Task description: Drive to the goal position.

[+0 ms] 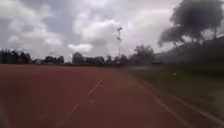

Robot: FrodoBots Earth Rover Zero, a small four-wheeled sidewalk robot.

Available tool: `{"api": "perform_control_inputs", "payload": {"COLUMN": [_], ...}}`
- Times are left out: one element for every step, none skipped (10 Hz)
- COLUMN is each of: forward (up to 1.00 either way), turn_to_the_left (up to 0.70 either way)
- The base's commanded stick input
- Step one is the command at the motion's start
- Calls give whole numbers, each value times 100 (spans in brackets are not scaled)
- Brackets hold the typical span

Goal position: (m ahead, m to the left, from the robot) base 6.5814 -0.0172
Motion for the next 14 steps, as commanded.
{"api": "perform_control_inputs", "payload": {"forward": [70,70,70,70,70,70,70,70,70,70,70,70,70,70], "turn_to_the_left": [0,-9,-26,-34,-31,0,0,0,0,0,0,0,0,0]}}
